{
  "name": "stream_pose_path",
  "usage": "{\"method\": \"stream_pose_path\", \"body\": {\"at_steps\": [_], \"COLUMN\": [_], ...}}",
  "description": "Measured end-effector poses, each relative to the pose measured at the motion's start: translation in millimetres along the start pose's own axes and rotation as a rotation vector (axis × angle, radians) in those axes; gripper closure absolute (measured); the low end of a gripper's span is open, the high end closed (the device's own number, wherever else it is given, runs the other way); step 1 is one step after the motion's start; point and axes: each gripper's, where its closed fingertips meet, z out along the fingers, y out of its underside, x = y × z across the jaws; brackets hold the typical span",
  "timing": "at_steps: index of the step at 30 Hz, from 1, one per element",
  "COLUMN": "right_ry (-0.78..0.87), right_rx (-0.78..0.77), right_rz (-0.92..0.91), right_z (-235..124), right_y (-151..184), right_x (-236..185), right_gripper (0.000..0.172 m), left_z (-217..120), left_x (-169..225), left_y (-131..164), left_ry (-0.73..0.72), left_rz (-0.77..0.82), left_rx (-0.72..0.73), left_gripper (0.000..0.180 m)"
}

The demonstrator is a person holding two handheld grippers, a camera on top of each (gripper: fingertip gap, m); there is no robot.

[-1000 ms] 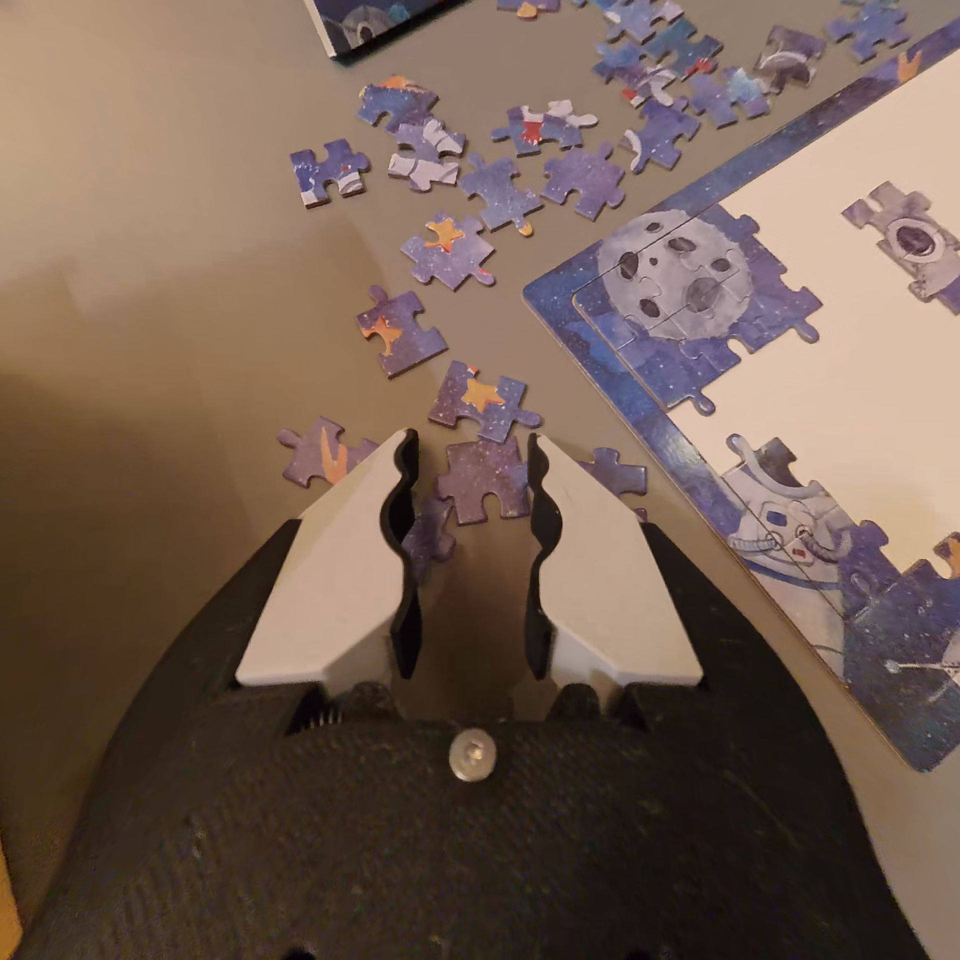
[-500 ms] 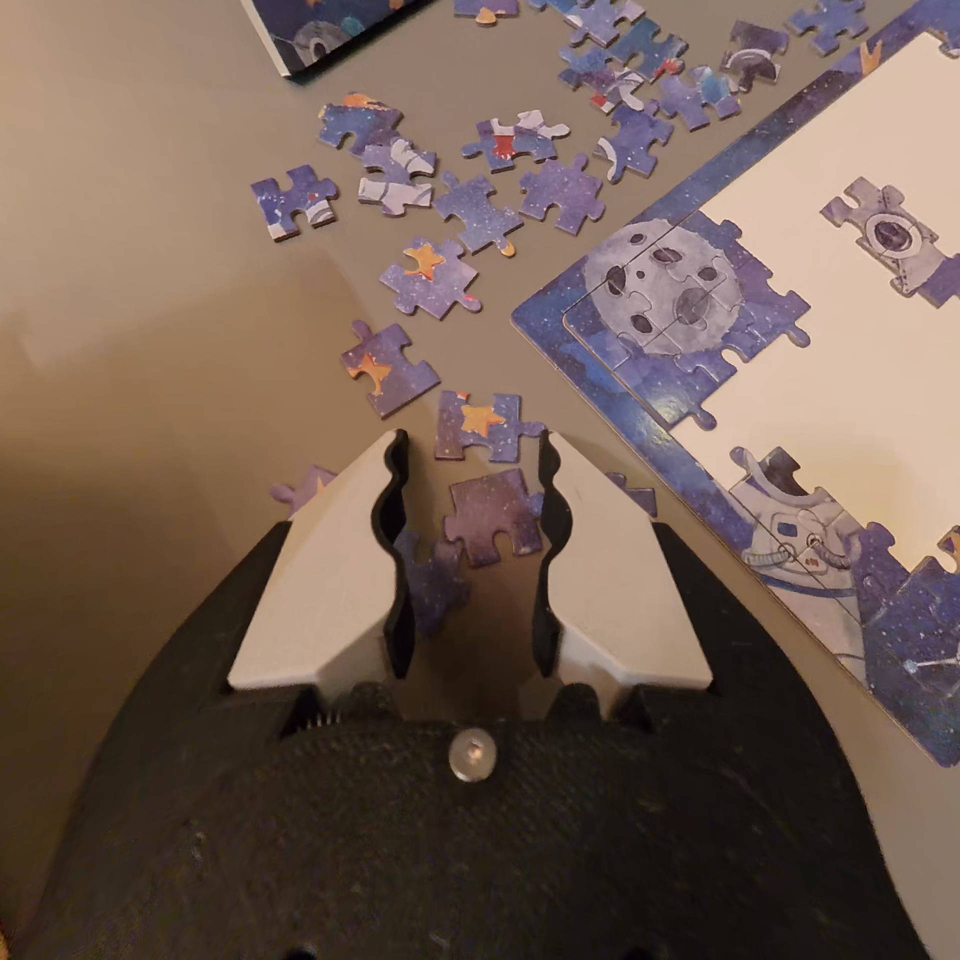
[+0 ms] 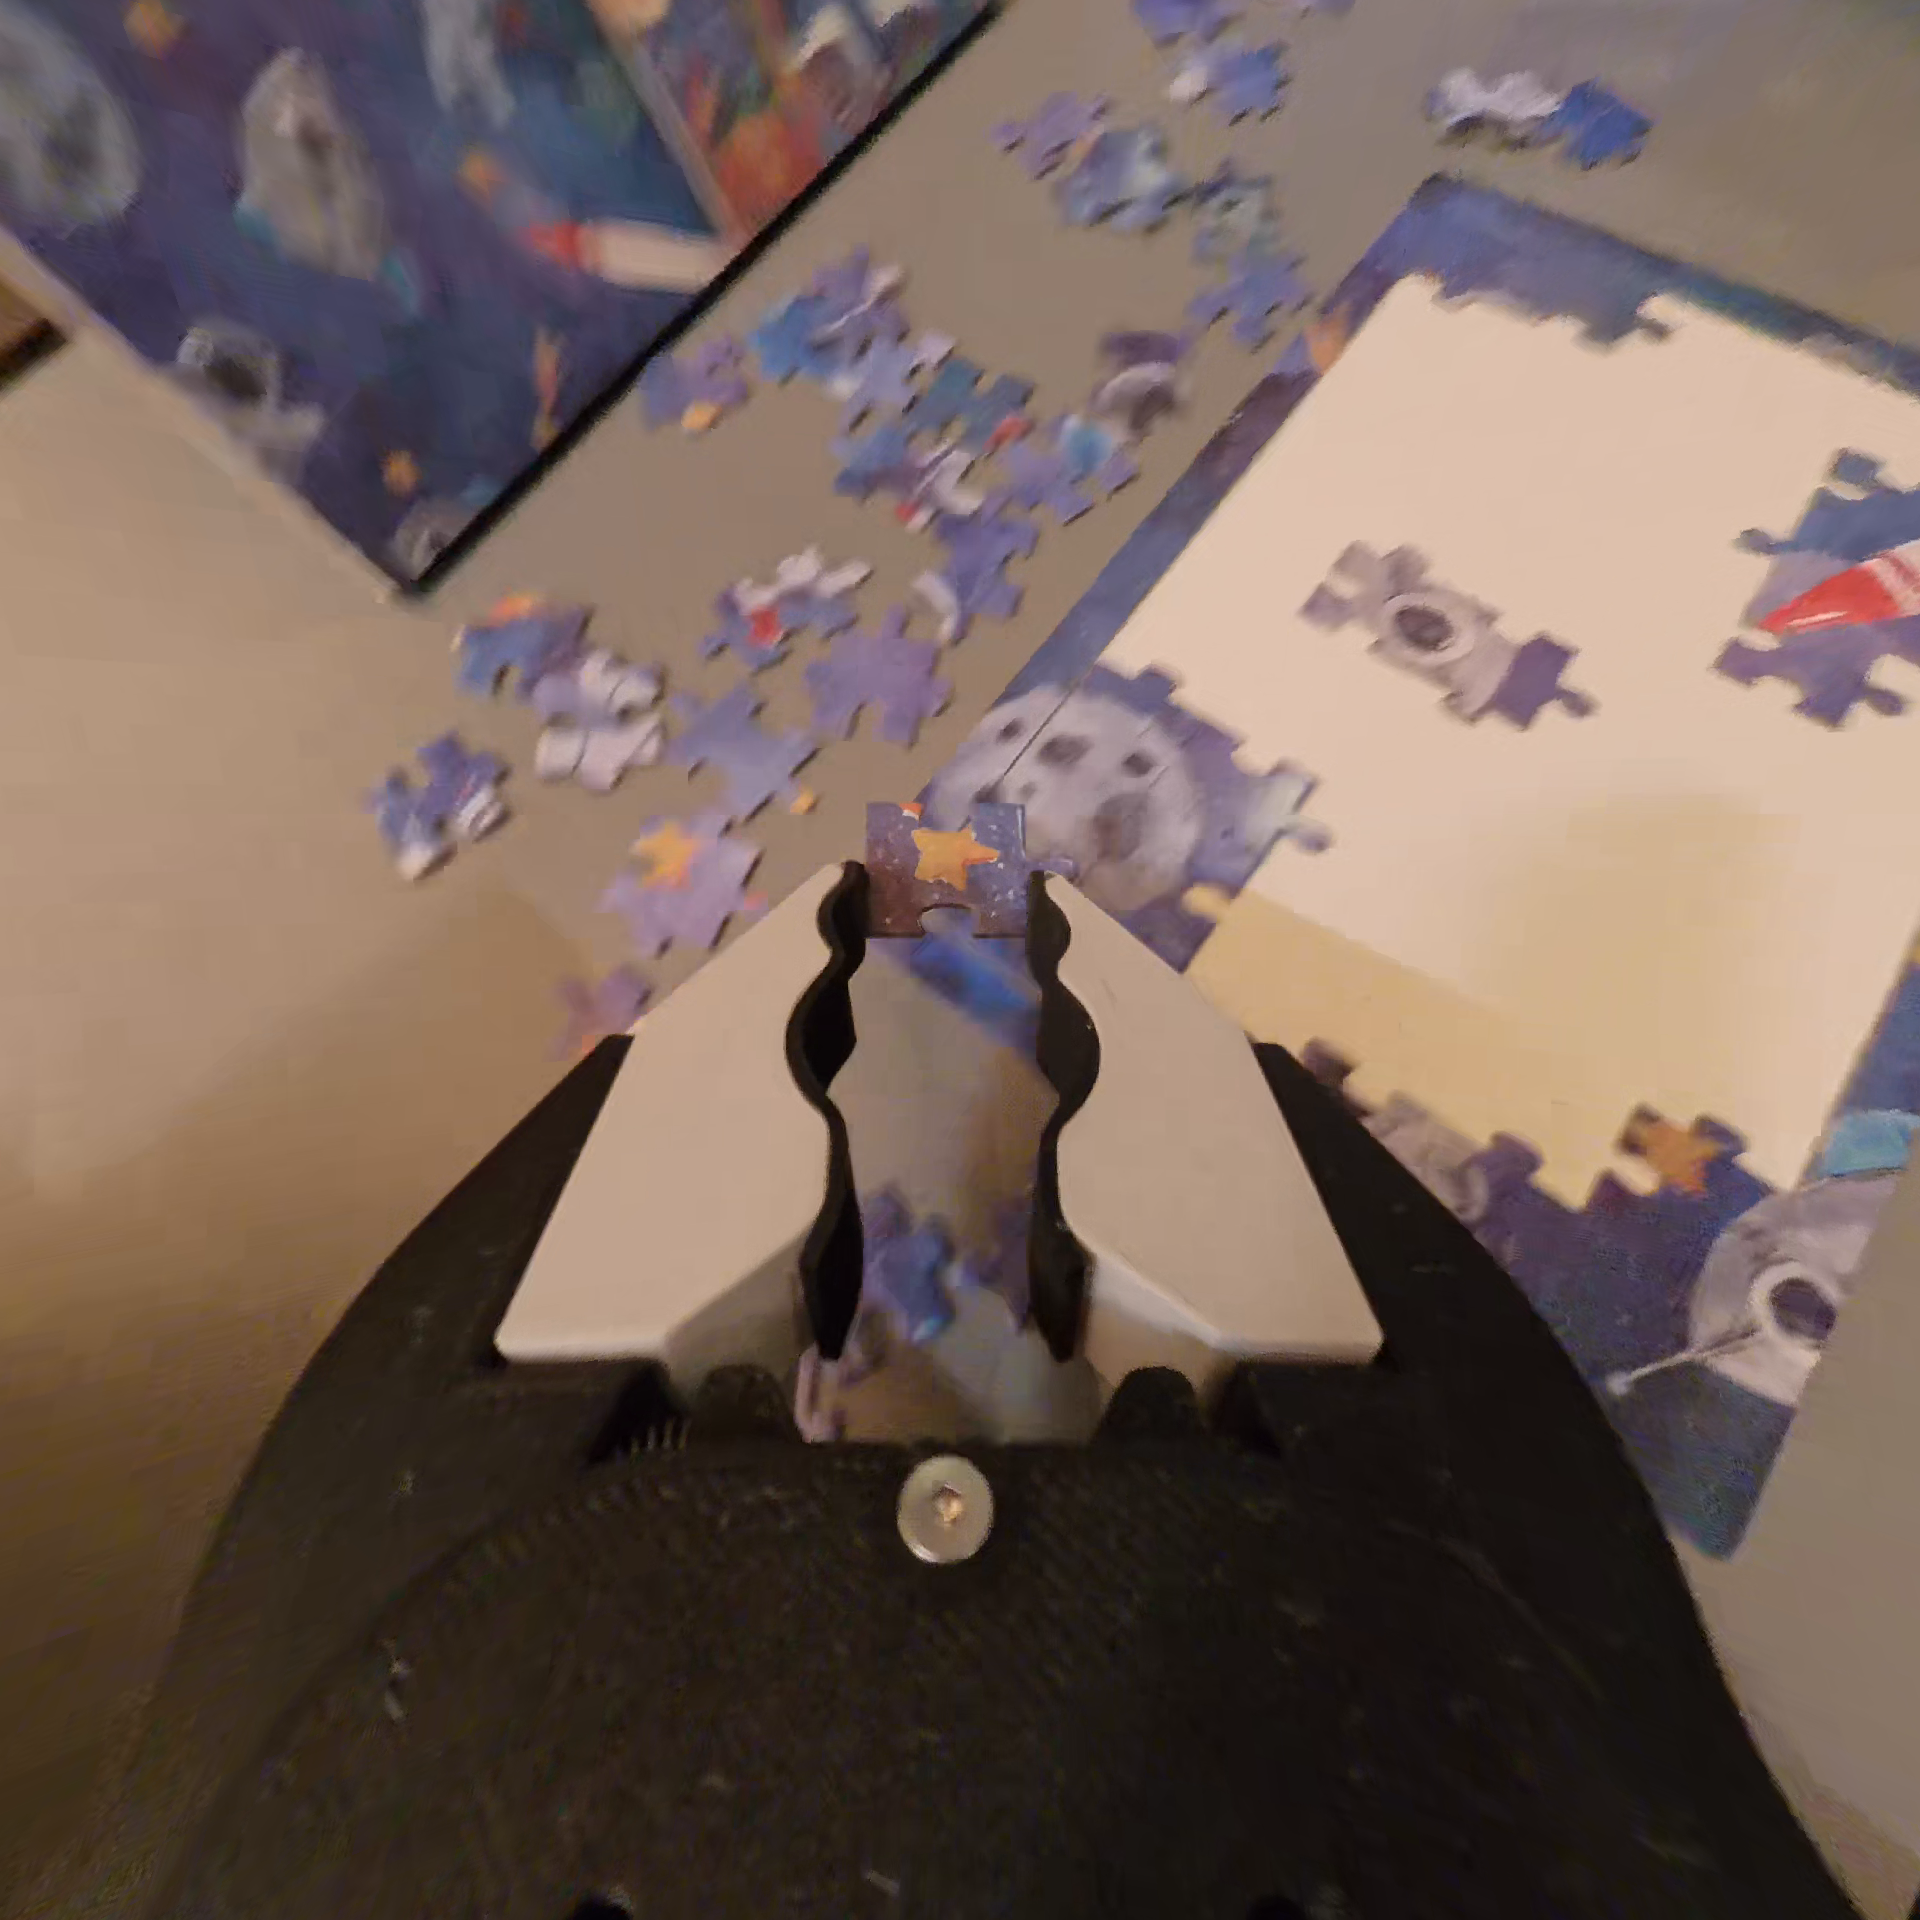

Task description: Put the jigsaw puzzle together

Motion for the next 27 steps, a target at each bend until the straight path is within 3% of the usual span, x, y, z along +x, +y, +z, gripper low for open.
{"method": "stream_pose_path", "body": {"at_steps": [6, 10, 16, 21, 27], "right_ry": [-0.051, -0.062, -0.1, -0.13, -0.151], "right_rx": [0.016, 0.038, 0.044, 0.066, 0.071], "right_rz": [-0.04, -0.109, -0.128, -0.08, -0.049], "right_z": [-2.4, -6.3, -7.8, -10.4, -10.0], "right_y": [-9.4, -16.5, -18.0, -20.4, -20.5], "right_x": [-19.6, -32.3, -46.1, -48.4, -47.8], "right_gripper": [0.154, 0.154, 0.154, 0.154, 0.154], "left_z": [44.1, 67.4, 115.2, 134.8, 153.4], "left_x": [82.1, 108.6, 123.2, 135.8, 130.0], "left_y": [-51.9, -73.2, -79.1, -96.4, -110.2], "left_ry": [0.129, 0.222, 0.281, 0.349, 0.306], "left_rz": [0.283, 0.311, 0.451, 0.459, 0.456], "left_rx": [0.035, 0.051, -0.094, -0.089, -0.059], "left_gripper": [0.151, 0.151, 0.151, 0.151, 0.151]}}
